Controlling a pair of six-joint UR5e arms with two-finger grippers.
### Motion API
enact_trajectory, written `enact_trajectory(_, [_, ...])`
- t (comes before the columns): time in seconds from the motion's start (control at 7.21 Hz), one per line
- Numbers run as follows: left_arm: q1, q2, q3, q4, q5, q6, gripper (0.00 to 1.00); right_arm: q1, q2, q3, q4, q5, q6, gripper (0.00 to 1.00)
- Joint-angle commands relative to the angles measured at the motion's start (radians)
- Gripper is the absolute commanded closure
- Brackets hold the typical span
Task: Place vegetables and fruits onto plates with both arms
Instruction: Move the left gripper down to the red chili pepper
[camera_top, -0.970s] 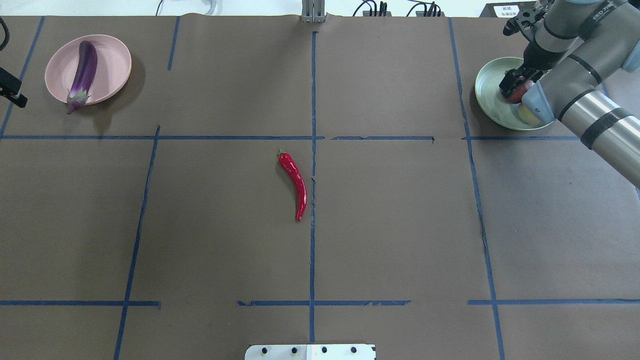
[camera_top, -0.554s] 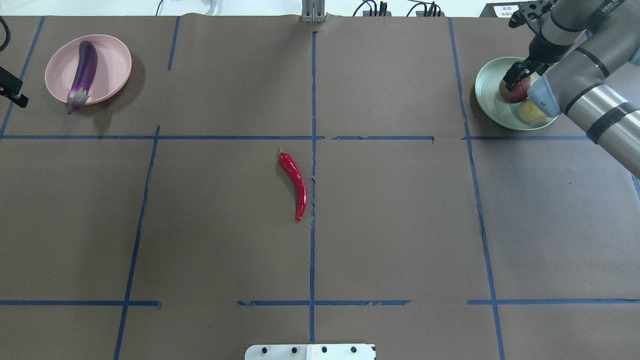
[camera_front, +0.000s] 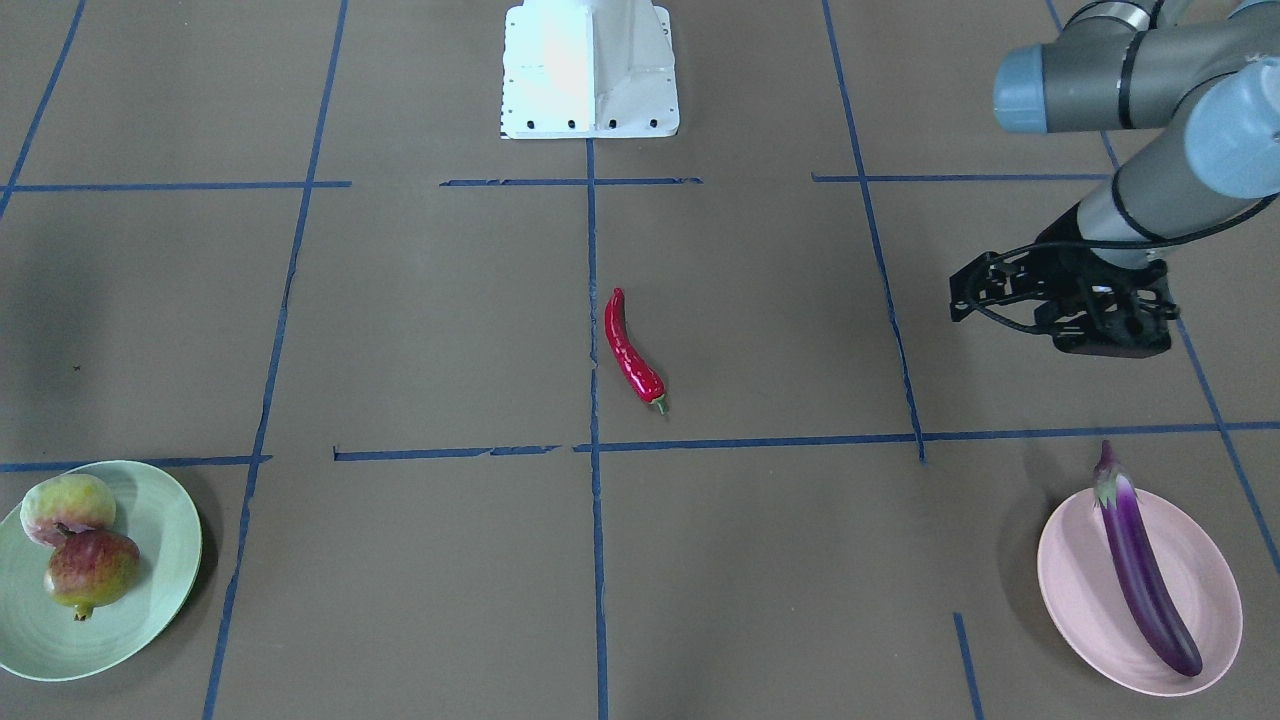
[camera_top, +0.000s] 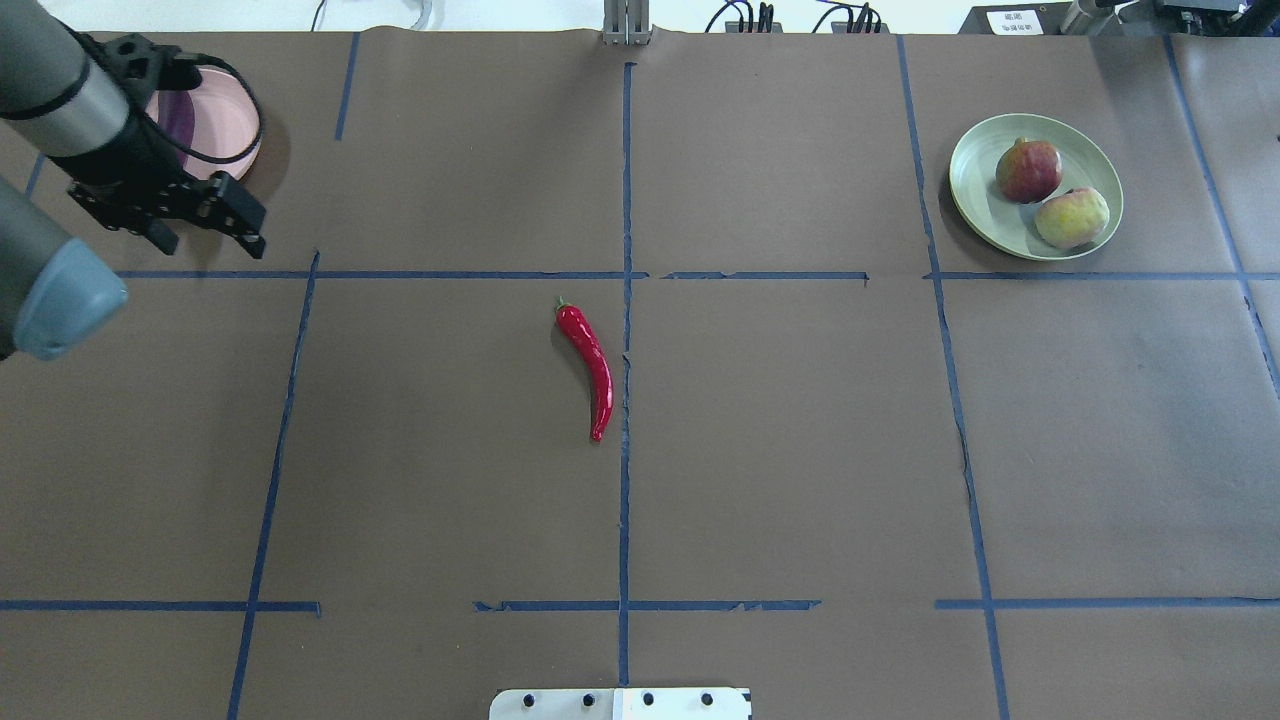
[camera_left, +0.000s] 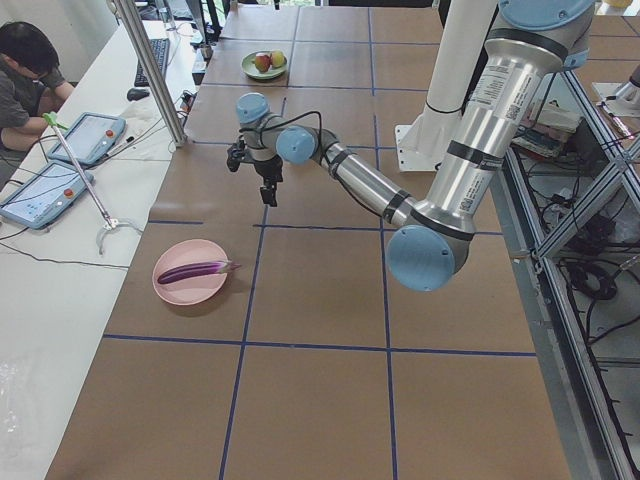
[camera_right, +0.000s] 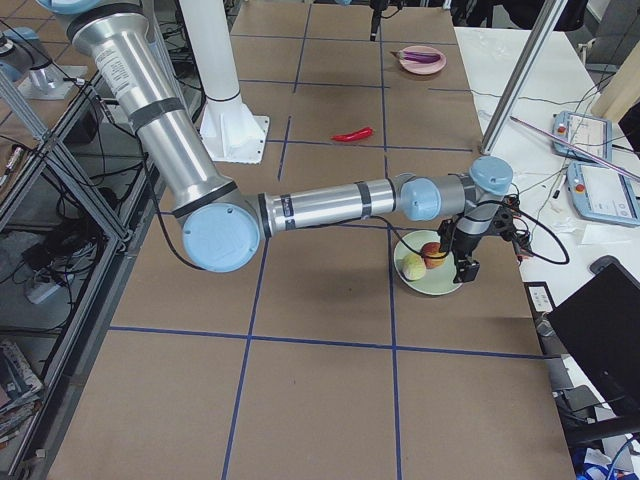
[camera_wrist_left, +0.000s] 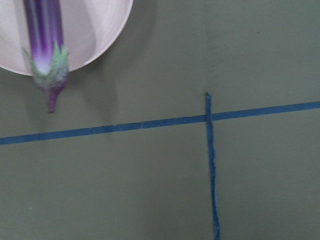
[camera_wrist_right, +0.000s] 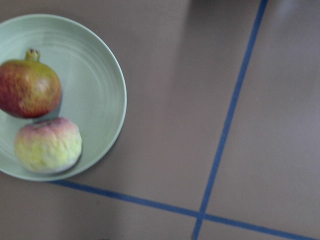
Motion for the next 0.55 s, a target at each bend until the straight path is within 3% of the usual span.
enact_trajectory(0.0, [0.155, -0.121, 0.015, -0.014, 0.119, -0.282, 0.00, 0.050, -0.251, 0.124, 0.014, 0.039, -0.021, 0.00])
enact_trajectory(0.14, [0.202, -0.158, 0.023, -0.027, 0.132, -0.374, 0.00, 0.069, -0.327, 0.128, 0.062, 0.088, -0.014, 0.00])
enact_trajectory(0.42, [0.298, -0.294, 0.137, -0.034, 0.247, -0.542, 0.00, 0.072, -0.363, 0.164, 0.090, 0.113, 0.035, 0.00])
